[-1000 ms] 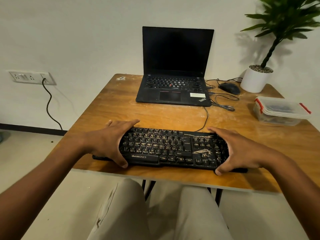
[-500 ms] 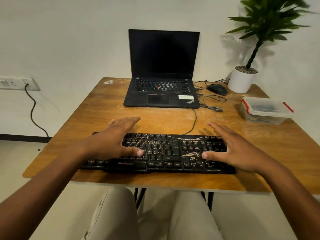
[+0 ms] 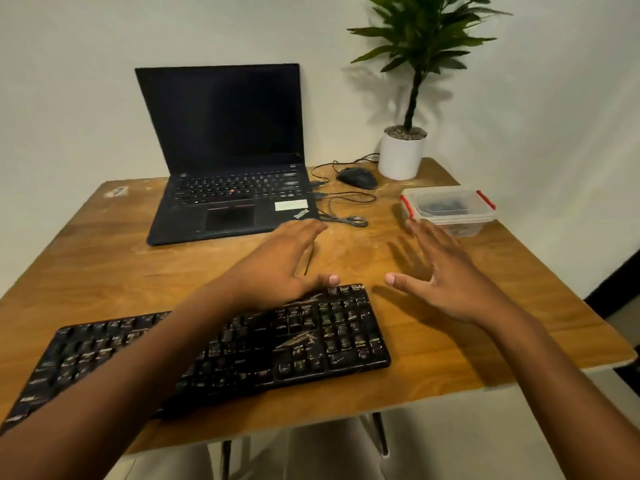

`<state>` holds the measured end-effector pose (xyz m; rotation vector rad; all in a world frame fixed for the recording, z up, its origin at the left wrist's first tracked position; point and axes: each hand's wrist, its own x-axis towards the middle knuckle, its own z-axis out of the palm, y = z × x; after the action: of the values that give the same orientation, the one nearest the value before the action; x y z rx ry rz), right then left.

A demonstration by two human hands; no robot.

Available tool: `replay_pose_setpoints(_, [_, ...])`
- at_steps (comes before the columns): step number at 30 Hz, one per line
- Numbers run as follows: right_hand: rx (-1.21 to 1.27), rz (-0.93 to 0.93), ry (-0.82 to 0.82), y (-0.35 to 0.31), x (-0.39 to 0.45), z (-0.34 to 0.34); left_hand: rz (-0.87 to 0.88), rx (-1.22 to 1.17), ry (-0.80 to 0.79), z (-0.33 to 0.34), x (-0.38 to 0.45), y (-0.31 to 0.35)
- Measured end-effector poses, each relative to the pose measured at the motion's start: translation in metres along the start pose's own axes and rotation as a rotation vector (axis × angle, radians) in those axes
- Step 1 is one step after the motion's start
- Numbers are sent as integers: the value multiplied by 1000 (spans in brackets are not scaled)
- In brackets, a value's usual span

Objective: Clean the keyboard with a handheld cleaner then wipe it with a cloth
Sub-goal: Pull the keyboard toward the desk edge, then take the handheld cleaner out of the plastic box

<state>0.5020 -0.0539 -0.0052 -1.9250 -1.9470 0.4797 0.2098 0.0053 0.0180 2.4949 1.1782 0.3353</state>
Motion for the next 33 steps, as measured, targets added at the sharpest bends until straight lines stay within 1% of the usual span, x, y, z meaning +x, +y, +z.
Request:
replay_pose_setpoints(4, [56,49,88,29,21,-20,30,-25,18,14,58,18])
replay_pose_setpoints(8, [72,3,291,58,47,-48,22,-107,92,24,115,40])
replay_pose_setpoints(10, [94,-3,391,72,59,-64,-8,-142,124,26,144,55])
replay_pose_setpoints(12, [96,52,440,90,73,-76,-73,-175,133,30,171,64])
replay_pose_setpoints(15, [143,137,445,116,95,-86,-191,-261,152,38,206,71])
replay_pose_setpoints(18, [128,219,385,132,113,-87,-320,-378,149,47,226,72])
replay_pose_setpoints(23, [165,275,326,146,126,-82,-494,-711,61,60,241,68])
replay_pose_setpoints(25, [205,281,333,149,128,-81,-523,-787,71,61,244,70])
replay_pose_setpoints(28, [200,289,343,151,128,-84,-539,-856,84,61,247,75])
replay_pose_setpoints(33, [215,295,370,156,115,-93,-544,-930,43,64,241,90])
